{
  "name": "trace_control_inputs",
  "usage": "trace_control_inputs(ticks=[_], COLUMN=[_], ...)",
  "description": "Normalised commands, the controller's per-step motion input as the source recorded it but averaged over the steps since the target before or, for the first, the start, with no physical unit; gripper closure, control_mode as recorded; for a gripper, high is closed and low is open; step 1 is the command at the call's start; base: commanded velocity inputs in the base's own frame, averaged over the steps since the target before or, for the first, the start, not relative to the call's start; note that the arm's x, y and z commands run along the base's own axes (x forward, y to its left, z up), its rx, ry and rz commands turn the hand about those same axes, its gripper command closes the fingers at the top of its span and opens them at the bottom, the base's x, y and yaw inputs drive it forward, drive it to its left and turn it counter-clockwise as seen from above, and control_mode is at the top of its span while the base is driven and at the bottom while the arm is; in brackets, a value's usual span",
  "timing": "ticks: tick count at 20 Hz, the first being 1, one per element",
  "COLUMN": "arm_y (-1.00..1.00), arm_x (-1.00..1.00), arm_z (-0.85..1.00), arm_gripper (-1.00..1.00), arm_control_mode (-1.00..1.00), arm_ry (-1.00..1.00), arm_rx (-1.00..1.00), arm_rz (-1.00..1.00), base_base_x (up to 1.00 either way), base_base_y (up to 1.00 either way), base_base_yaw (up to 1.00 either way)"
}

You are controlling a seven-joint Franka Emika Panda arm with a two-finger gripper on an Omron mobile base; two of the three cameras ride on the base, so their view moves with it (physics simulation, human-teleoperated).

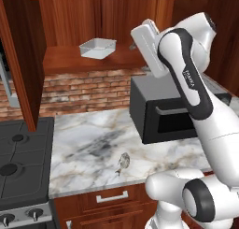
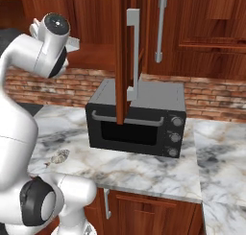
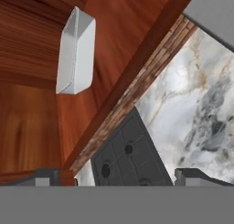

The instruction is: Retrieve the tupperware from the cabinet, then place the raw meat into the tupperware to avoid contamination.

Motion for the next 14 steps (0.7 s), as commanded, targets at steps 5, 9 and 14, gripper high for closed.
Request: trace_control_inputs(ticks=[5,9,14], arm_y=[-0.03,-0.11,-0.05], arm_x=[0.43,0.37,0.33], arm_z=[0.00,0.08,0.11], arm_gripper=[-1.00,-1.00,-1.00], arm_control_mode=[-1.00,-1.00,-1.00], arm_ry=[0.04,0.11,0.10], arm_rx=[0.00,0.03,0.03], arm_rz=[0.00,0.00,0.00], base_base_x=[0.00,0.00,0.00], base_base_y=[0.00,0.00,0.00], base_base_yaw=[0.00,0.00,0.00])
